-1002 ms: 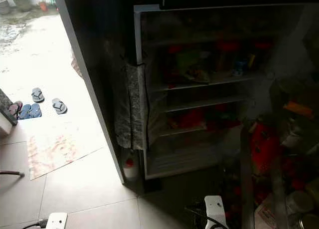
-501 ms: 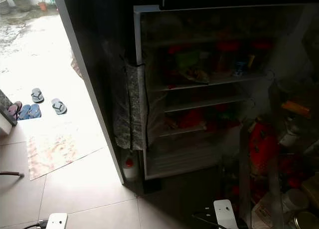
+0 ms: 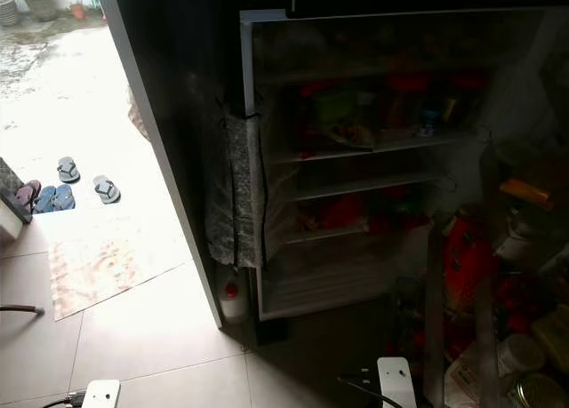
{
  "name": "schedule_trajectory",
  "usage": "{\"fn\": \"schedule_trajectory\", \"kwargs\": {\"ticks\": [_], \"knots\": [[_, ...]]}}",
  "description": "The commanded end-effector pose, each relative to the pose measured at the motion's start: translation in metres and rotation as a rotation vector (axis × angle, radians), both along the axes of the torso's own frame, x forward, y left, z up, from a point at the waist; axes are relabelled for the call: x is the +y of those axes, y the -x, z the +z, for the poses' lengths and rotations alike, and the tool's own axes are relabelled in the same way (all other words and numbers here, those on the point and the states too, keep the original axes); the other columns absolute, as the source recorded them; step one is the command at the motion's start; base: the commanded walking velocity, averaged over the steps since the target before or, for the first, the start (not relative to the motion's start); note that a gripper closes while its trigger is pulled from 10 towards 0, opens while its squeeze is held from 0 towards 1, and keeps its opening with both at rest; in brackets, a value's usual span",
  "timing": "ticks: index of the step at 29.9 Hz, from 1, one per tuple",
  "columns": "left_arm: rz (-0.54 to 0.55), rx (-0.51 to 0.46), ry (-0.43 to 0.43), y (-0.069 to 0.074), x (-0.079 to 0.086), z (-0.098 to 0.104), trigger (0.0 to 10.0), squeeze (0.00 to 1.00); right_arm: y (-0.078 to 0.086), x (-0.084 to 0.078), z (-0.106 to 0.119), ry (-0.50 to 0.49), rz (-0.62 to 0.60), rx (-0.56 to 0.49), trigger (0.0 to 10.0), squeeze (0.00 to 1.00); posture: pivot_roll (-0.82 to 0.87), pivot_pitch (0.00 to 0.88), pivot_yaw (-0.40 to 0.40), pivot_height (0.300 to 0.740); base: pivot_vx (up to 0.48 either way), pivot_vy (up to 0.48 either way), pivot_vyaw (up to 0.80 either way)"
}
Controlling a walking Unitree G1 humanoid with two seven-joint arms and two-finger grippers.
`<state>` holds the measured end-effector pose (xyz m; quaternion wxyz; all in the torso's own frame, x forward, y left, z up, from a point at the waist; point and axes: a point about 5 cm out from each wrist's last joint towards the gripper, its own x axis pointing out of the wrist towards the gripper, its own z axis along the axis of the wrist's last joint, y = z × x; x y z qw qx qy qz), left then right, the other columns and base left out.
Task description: Restocking fridge
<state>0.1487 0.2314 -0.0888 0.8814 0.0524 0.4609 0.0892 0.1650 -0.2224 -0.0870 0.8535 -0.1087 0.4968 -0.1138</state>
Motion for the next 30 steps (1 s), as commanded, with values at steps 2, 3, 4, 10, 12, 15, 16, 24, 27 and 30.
{"fn": "schedule_trajectory", "kwargs": {"ticks": [2,3,4,10,12,15,16,24,27,30], "knots": [[-0.004,0.023,-0.007,0.006,0.004,-0.001,10.0,0.0,0.0,-0.001,0.0,0.009,-0.005,0.01,10.0,0.0,0.05,0.05,-0.015,0.74,0.0,0.0,0.0],[-0.004,0.022,-0.007,0.006,0.004,-0.001,10.0,0.0,0.0,-0.001,0.0,0.012,-0.011,0.008,10.0,0.0,0.05,0.048,-0.015,0.74,0.0,0.0,0.0],[-0.004,0.022,-0.007,0.005,0.004,-0.001,10.0,0.0,0.0,-0.002,0.0,0.015,-0.016,0.007,10.0,0.0,0.05,0.048,-0.015,0.74,0.0,0.0,0.0],[-0.004,0.017,-0.006,0.004,0.004,-0.001,10.0,0.0,0.001,-0.008,0.002,0.057,-0.038,0.014,10.0,0.0,0.05,0.049,-0.015,0.74,0.0,0.0,0.0],[-0.004,0.016,-0.006,0.004,0.004,-0.001,10.0,0.0,0.001,-0.01,0.002,0.063,-0.041,0.012,10.0,0.0,0.05,0.05,-0.014,0.74,0.0,0.0,0.0],[-0.004,0.015,-0.007,0.004,0.005,-0.001,10.0,0.0,0.002,-0.011,0.002,0.064,-0.052,0.013,10.0,0.0,0.05,0.052,-0.013,0.74,0.0,0.0,0.0],[-0.004,0.015,-0.007,0.004,0.005,-0.001,10.0,0.0,0.002,-0.011,0.002,0.065,-0.053,0.014,10.0,0.0,0.05,0.052,-0.013,0.74,0.0,0.0,0.0],[-0.005,0.015,-0.008,0.004,0.005,0.0,10.0,0.0,0.001,-0.015,0.003,0.077,-0.062,0.007,10.0,0.0,0.05,0.055,-0.01,0.74,0.0,0.0,0.0],[-0.006,0.015,-0.01,0.004,0.005,0.0,10.0,0.0,0.002,-0.02,0.004,0.087,-0.078,0.007,10.0,0.0,0.05,0.055,-0.009,0.74,0.0,0.0,0.0],[-0.007,0.013,-0.011,0.004,0.005,0.0,10.0,0.0,0.004,-0.026,0.005,0.101,-0.097,0.007,10.0,0.0,0.05,0.055,-0.009,0.74,0.0,0.0,0.0]]}}
